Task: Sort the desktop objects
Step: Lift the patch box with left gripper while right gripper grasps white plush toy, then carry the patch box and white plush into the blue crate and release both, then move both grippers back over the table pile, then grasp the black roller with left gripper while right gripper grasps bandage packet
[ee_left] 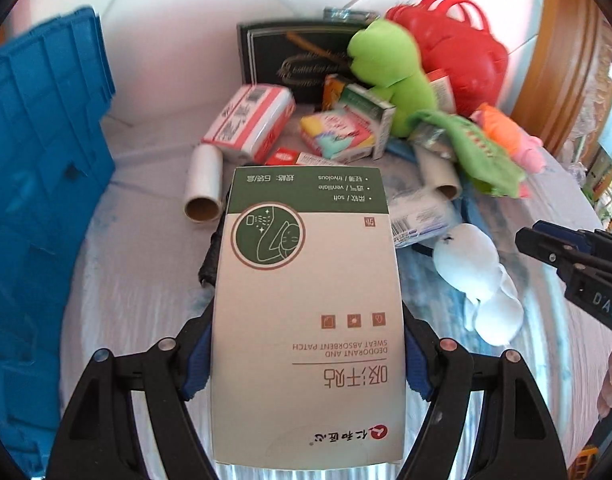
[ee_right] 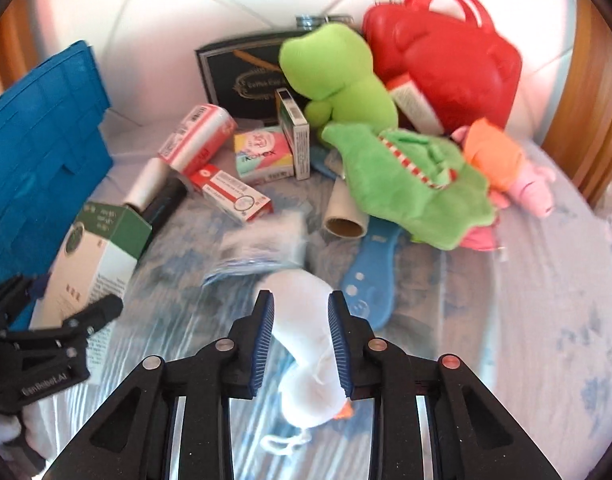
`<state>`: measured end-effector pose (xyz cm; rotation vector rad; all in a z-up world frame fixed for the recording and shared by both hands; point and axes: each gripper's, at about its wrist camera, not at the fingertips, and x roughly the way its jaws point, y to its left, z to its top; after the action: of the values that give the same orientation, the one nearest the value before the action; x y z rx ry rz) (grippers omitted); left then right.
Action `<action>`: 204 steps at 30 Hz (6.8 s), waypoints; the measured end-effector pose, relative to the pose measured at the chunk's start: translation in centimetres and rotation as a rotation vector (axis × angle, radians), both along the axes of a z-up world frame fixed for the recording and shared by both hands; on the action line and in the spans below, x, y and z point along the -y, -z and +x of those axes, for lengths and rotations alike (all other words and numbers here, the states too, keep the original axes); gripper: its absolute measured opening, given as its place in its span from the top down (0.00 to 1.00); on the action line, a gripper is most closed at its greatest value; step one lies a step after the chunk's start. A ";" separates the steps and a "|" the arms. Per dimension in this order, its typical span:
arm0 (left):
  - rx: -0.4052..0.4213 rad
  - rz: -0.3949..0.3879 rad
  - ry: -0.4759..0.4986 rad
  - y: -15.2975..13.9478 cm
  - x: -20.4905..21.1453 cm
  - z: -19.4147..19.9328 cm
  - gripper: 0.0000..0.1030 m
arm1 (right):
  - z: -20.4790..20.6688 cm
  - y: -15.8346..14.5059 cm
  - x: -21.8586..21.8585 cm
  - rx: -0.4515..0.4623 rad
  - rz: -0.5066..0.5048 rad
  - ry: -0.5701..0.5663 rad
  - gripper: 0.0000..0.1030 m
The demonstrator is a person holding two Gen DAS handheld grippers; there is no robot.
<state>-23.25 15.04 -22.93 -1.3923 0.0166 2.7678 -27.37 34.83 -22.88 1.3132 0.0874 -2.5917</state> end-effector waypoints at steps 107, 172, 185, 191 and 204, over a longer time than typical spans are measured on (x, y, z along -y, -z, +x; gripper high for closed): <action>-0.508 -0.089 -0.479 -22.2 41.0 23.0 0.22 | 20.4 -24.4 45.5 -0.612 0.009 -0.406 0.00; 0.059 -0.087 -0.110 3.9 7.1 -11.1 0.18 | -6.5 4.7 1.2 0.106 -0.010 0.030 0.02; 0.118 0.004 -0.099 8.7 6.1 -14.4 0.63 | -11.4 8.6 1.9 0.126 0.174 0.053 0.52; 0.148 0.023 -0.155 9.0 5.9 -9.1 0.65 | -7.5 9.2 4.0 0.218 0.053 -0.105 0.50; 0.086 -0.031 -0.104 5.1 5.0 -7.8 0.45 | -5.3 6.4 7.4 0.150 0.006 -0.256 0.01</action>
<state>-31.05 10.07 -28.05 -1.5621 -0.0165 2.7975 -32.70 27.47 -29.29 1.3928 0.2218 -2.2760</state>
